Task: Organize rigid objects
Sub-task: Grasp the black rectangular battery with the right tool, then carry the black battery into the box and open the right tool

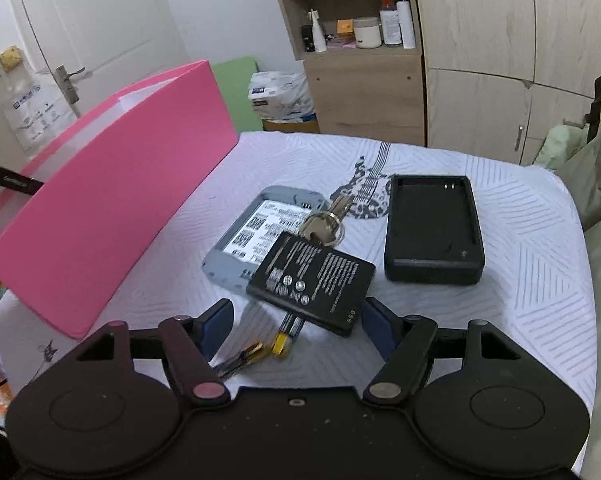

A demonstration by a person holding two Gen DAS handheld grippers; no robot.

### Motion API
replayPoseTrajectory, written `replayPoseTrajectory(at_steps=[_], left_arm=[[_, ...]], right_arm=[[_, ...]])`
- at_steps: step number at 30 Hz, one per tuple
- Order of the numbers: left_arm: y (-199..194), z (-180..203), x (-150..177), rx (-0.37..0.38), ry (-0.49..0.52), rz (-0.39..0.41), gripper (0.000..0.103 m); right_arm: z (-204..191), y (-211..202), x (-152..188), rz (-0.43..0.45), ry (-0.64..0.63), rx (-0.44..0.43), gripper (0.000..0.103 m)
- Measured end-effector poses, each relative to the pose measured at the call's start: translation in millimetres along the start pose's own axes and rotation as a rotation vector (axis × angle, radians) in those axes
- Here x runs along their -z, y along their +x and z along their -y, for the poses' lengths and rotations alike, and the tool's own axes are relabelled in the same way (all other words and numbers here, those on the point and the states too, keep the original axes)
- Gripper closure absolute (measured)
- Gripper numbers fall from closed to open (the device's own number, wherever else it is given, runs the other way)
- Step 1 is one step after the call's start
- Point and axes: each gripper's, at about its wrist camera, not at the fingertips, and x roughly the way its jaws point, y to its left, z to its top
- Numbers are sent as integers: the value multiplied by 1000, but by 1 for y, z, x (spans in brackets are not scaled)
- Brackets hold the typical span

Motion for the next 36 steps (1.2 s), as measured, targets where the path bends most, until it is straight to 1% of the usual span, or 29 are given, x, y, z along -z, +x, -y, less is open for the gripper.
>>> replayPoseTrajectory(at_steps=[4, 10, 15, 17, 18, 19, 20, 23, 29, 36], left_arm=[[1, 0, -1, 3, -2, 2, 93], [1, -1, 0, 7, -7, 3, 93], [2, -2, 0, 13, -14, 5, 93], [2, -1, 0, 14, -14, 5, 93], [2, -1, 0, 13, -13, 5, 93], [2, -2, 1, 14, -14, 5, 93], [2, -2, 1, 16, -17, 7, 93], [0, -1, 1, 11, -14, 17, 93], [0, -2, 2, 9, -11, 21, 93], [-3, -3, 4, 12, -11, 40, 93]], right_arm=[[1, 4, -5, 12, 19, 5, 22], [5, 10, -10, 36, 65, -6, 22], [5, 13, -9, 64, 25, 14, 22], [1, 13, -8, 65, -9, 27, 25], [2, 12, -8, 67, -14, 12, 33], [3, 11, -9, 66, -2, -7, 35], [5, 11, -10, 60, 12, -17, 35], [5, 10, -8, 73, 17, 2, 35], [5, 9, -6, 82, 41, 2, 35], [-8, -6, -6, 112, 11, 2, 35]])
